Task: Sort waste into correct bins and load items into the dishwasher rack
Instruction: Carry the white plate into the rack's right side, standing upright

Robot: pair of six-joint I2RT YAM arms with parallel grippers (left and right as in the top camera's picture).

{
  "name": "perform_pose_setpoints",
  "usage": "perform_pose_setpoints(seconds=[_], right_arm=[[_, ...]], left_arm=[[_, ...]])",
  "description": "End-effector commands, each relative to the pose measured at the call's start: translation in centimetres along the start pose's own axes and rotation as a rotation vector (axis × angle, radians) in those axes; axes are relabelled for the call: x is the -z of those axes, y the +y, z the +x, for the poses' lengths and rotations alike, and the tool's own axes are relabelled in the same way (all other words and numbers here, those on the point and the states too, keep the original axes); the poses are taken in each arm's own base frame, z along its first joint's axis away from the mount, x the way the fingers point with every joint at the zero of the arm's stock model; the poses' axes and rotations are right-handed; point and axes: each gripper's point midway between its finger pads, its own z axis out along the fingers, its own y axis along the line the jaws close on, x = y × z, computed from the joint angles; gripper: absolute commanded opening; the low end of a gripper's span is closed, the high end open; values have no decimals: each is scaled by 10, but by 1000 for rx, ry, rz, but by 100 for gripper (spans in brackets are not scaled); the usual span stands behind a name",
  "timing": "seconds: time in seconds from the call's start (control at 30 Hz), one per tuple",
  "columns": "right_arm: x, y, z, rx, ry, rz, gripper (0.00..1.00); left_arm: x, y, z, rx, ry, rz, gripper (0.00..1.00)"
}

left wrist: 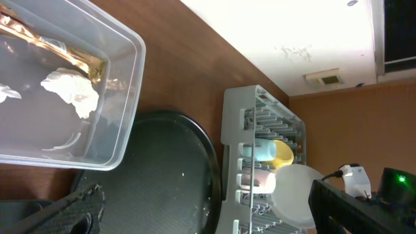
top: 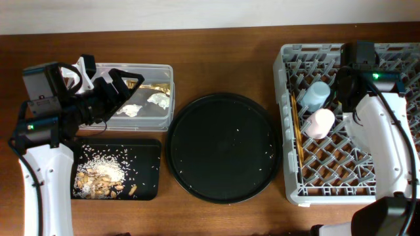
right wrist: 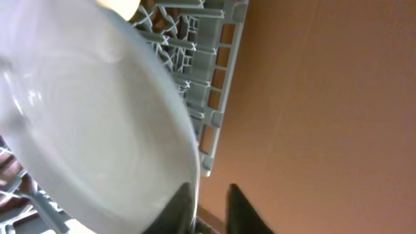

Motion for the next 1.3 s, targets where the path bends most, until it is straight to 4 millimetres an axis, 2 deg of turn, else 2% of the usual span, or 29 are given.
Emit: perform_pose_setpoints(seconds=[0.0, 0.23, 0.33, 0.4, 0.43, 0.5, 0.63, 0.7, 0.8, 0.87, 1.27], right_arm=[[3, 2, 1, -51, -21, -27, 30], [5, 21, -6, -43, -65, -135, 39], [3, 21, -3, -63, -53, -141, 40], [1, 20, -1, -106, -41, -147, 45], [-1, 23, -2, -137, -47, -175, 57], [2, 36, -12, -159, -94, -264, 68], [35, 85, -53, -184, -306, -631, 83], [59, 102, -71, -191, -412, -796, 98], [92, 116, -86, -187, -528, -986, 98], [100, 120, -87, -183, -553, -1036, 98], [100, 120, -88, -183, -553, -1036, 98]], left_arm=[[2, -2, -2, 1, -6, 8, 99], [2, -2, -2, 1, -6, 8, 99], [2, -2, -2, 1, -6, 8, 99], [2, -2, -2, 1, -6, 8, 99], [2, -2, -2, 1, -6, 8, 99], [2, -2, -2, 1, -6, 8, 99], [2, -2, -2, 1, -6, 8, 99], [2, -2, -2, 1, -6, 8, 99], [2, -2, -2, 1, -6, 8, 99], [2, -2, -2, 1, -6, 8, 99], [2, -2, -2, 1, -6, 8, 99]])
